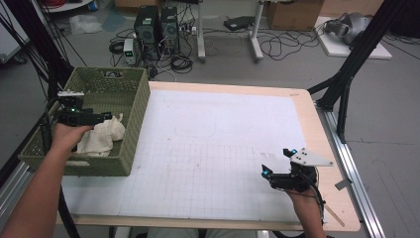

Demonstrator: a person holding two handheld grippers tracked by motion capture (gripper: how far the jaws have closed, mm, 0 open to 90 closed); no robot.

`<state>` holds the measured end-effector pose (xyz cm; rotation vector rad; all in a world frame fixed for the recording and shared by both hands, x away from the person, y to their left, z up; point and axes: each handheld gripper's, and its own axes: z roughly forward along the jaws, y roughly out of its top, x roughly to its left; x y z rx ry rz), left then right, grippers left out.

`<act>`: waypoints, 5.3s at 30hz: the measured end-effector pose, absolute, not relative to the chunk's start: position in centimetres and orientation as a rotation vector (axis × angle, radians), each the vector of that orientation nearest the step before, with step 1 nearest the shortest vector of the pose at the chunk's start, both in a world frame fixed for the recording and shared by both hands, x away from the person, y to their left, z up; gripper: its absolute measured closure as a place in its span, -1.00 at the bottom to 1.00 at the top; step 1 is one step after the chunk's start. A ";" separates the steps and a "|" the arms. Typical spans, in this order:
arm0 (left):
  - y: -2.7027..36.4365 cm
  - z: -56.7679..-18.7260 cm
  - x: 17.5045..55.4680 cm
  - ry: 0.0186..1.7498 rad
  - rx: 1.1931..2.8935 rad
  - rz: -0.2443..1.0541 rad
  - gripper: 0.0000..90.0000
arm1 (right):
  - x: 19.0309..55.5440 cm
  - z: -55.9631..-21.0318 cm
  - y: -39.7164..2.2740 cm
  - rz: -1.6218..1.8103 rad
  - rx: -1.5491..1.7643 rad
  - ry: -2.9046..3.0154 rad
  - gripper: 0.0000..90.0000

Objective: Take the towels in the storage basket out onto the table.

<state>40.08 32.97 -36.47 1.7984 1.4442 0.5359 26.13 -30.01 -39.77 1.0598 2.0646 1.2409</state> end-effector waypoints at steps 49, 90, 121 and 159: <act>32.4 -37.7 41.1 1.641 1.924 0.513 0.75 | 25.9 -39.6 -30.2 1.258 1.069 2.065 -0.87; 32.6 -24.1 33.9 1.082 1.375 0.682 0.76 | 26.0 -39.4 -29.8 1.278 1.053 2.073 -0.87; 17.4 -23.0 32.6 0.655 1.463 0.359 0.75 | 26.0 -39.4 -29.8 1.275 1.055 2.072 -0.87; 2.9 -38.7 33.8 0.596 1.666 -0.040 0.67 | 26.0 -39.7 -30.6 1.261 1.075 2.063 -0.87</act>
